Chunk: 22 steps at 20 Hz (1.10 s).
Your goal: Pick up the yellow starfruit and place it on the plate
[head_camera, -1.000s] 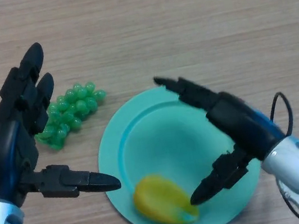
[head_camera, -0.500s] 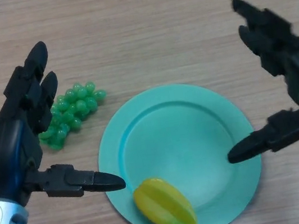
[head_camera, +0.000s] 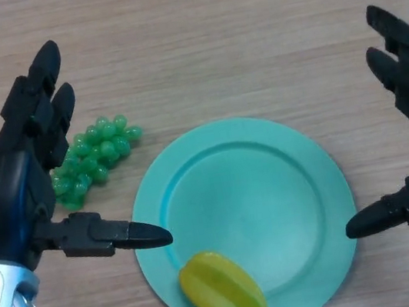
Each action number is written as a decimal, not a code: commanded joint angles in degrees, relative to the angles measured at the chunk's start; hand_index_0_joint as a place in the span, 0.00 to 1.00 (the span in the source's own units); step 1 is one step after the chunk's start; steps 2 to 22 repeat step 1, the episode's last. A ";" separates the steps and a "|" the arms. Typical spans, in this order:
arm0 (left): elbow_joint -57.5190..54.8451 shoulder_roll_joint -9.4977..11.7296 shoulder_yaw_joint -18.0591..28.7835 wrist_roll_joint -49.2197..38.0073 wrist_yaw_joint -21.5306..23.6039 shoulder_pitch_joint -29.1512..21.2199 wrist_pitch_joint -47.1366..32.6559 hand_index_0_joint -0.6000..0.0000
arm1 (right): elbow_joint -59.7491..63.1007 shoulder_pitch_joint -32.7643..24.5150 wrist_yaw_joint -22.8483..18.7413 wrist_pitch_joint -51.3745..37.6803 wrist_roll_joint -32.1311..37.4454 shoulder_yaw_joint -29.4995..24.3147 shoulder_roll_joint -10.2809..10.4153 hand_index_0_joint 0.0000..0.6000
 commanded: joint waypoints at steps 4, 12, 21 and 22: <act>-1.98 1.82 3.73 0.77 0.66 -1.49 -9.35 1.00 | -4.04 -1.31 -1.17 -7.65 1.85 -2.55 -1.44 0.00; -1.98 1.82 3.73 0.77 0.66 -1.49 -9.35 1.00 | -4.04 -1.31 -1.17 -7.65 1.85 -2.55 -1.44 0.00; -1.98 1.82 3.73 0.77 0.66 -1.49 -9.35 1.00 | -4.04 -1.31 -1.17 -7.65 1.85 -2.55 -1.44 0.00; -1.98 1.82 3.73 0.77 0.66 -1.49 -9.35 1.00 | -4.04 -1.31 -1.17 -7.65 1.85 -2.55 -1.44 0.00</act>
